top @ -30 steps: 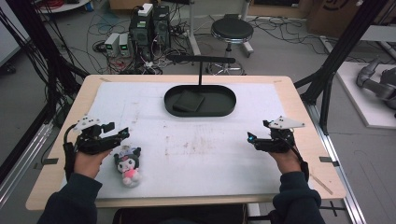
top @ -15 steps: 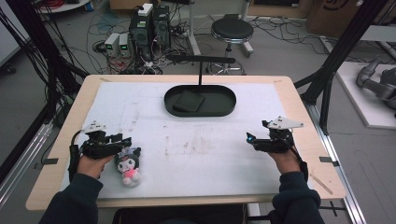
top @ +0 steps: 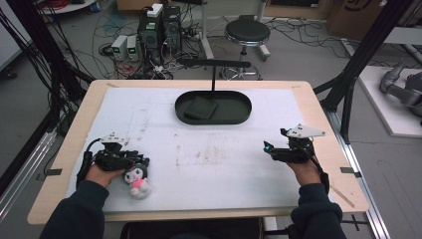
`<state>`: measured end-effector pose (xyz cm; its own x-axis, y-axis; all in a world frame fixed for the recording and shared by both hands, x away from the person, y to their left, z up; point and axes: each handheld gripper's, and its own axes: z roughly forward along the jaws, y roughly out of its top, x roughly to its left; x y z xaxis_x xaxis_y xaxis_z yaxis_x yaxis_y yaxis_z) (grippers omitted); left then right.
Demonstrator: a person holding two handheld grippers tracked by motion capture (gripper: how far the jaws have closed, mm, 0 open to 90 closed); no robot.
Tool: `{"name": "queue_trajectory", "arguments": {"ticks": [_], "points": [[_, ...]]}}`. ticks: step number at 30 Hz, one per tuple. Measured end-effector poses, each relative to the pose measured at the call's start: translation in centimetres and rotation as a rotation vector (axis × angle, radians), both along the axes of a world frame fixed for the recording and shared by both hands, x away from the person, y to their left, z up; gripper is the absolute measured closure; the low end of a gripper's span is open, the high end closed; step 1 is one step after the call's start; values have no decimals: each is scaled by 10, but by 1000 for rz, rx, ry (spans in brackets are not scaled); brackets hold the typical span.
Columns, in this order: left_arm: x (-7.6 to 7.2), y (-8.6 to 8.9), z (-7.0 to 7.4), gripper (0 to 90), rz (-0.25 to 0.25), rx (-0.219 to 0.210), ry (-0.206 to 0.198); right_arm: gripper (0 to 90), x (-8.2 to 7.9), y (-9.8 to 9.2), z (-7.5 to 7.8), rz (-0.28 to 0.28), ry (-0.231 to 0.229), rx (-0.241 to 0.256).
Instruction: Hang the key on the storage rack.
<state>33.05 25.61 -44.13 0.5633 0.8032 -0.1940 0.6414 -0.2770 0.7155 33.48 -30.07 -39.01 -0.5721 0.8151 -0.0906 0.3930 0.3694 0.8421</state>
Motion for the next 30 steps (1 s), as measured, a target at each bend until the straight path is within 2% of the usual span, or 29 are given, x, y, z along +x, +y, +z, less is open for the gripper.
{"name": "queue_trajectory", "arguments": {"ticks": [3,4,10,14,17,19,21,23,26,27,28,30], "points": [[-1,-1,0,815,19,47,-30,206,0,0,0,1,-1,-3],[-1,-1,-1,845,23,48,-32,206,0,0,0,0,-1,-3],[-1,-2,0,854,17,61,-40,206,0,0,0,-3,-1,-2],[2,-3,7,855,49,40,-91,206,0,0,0,-4,-1,-2],[10,-2,18,857,86,16,-143,206,0,0,0,-4,-2,0],[15,-2,23,898,117,-6,-176,207,0,0,0,-4,-2,1],[24,-3,28,898,135,-22,-183,206,0,0,0,-4,0,-1],[30,-5,29,897,144,-17,-176,206,0,0,0,-3,2,-2],[33,-7,27,894,140,-10,-138,206,0,-1,1,-1,0,1],[32,-9,28,865,141,-7,-127,206,0,-1,1,0,1,2],[30,-9,29,793,145,-11,-120,207,0,-2,0,-3,-1,3],[24,-8,31,672,158,-39,-100,206,0,-3,0,-5,3,5]]}}
